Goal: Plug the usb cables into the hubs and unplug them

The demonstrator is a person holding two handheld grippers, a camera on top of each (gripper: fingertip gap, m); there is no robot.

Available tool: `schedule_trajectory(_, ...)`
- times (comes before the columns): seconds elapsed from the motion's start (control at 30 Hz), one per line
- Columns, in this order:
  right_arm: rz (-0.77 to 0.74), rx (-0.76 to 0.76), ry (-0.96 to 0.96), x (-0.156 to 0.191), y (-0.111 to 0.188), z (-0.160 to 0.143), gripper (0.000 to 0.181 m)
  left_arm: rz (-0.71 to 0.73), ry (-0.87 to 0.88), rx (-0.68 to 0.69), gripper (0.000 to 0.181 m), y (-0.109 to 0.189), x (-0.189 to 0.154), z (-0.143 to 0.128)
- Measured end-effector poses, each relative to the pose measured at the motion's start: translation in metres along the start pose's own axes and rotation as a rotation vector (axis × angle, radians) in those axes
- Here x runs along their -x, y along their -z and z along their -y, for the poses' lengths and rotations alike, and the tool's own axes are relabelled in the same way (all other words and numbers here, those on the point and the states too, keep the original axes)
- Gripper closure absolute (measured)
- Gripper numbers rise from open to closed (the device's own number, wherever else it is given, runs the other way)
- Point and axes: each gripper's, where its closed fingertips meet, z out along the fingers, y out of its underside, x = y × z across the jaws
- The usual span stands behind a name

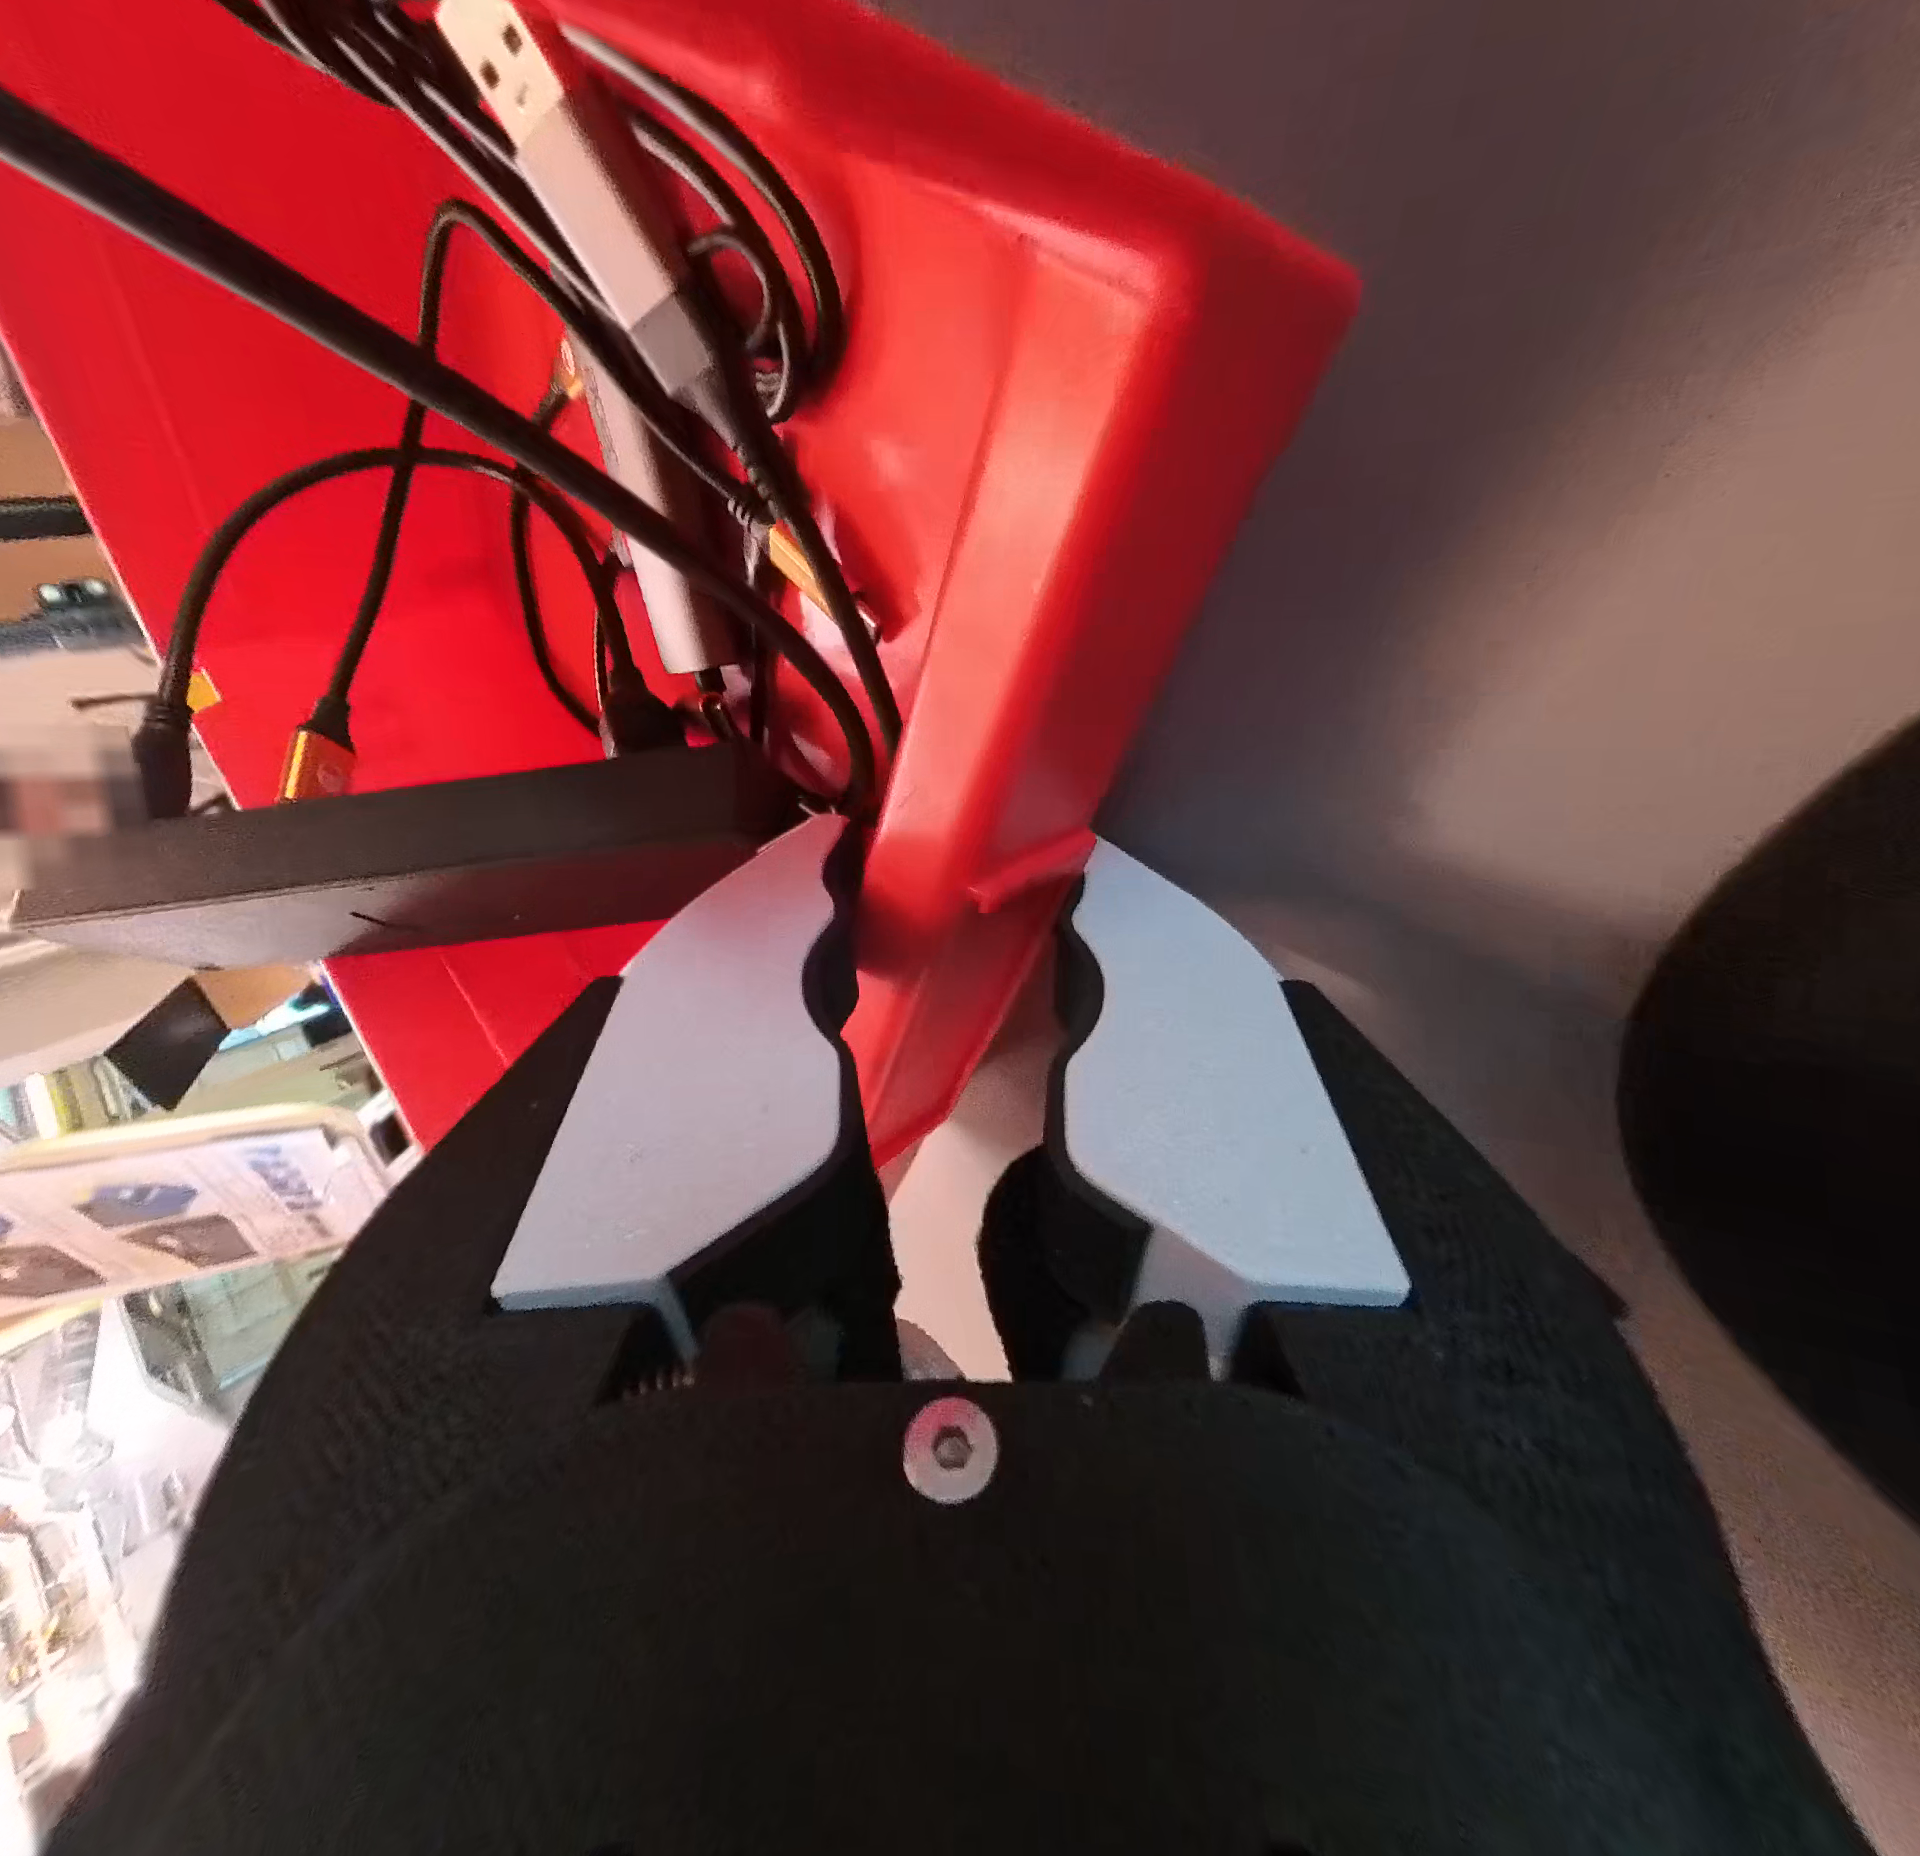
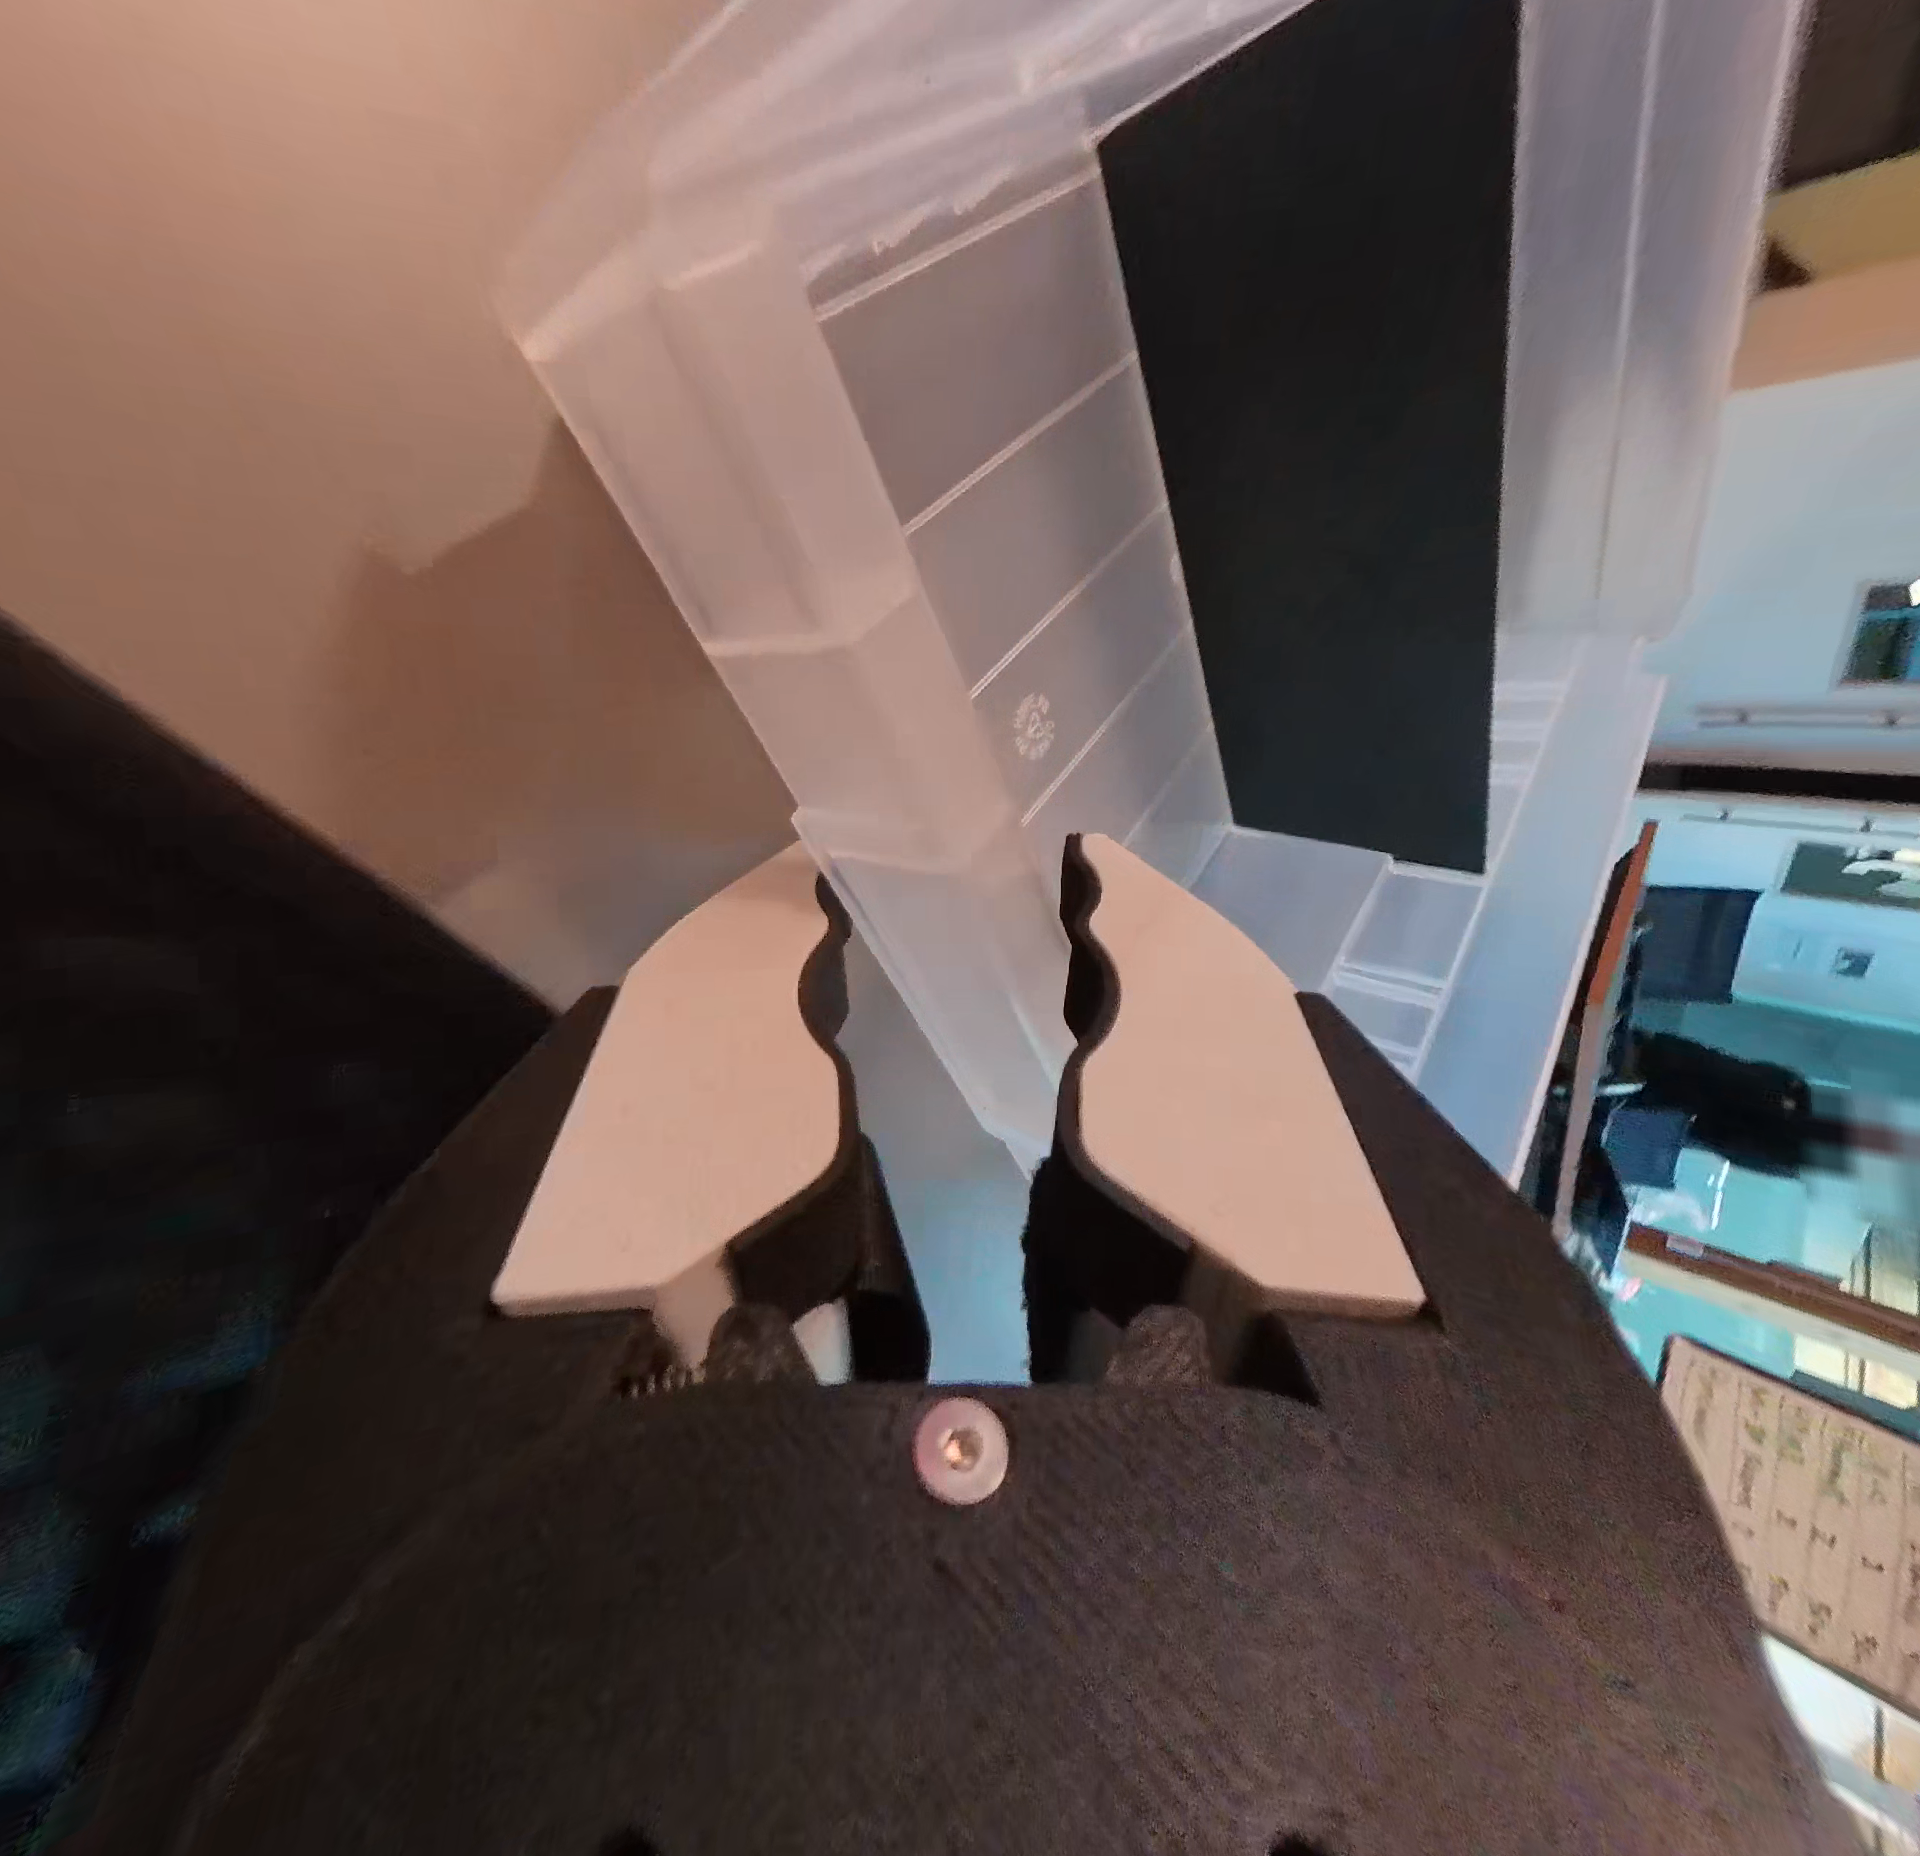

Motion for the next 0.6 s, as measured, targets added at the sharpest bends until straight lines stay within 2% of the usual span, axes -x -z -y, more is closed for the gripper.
schedule_trajectory(0.3,0.147,0.219,-0.142,0.011,0.034,-0.084,0.138,-0.028,0.068,0.098,0.147,0.021,-0.018,-0.060)
schedule_trajectory(0.47,0.235,0.198,-0.271,0.021,0.046,-0.091,0.133,-0.026,0.074,0.056,0.147,0.028,-0.024,-0.075)
schedule_trajectory(0.5,0.224,0.186,-0.267,0.019,0.048,-0.092,0.125,-0.029,0.110,0.030,0.145,0.028,-0.024,-0.074)
schedule_trajectory(0.53,0.183,0.161,-0.265,0.012,0.050,-0.092,0.108,-0.043,0.163,-0.012,0.143,0.030,-0.026,-0.071)
schedule_trajectory(0.6,0.131,0.075,-0.316,-0.002,0.061,-0.086,0.081,-0.099,0.313,-0.157,0.130,0.040,-0.028,-0.058)
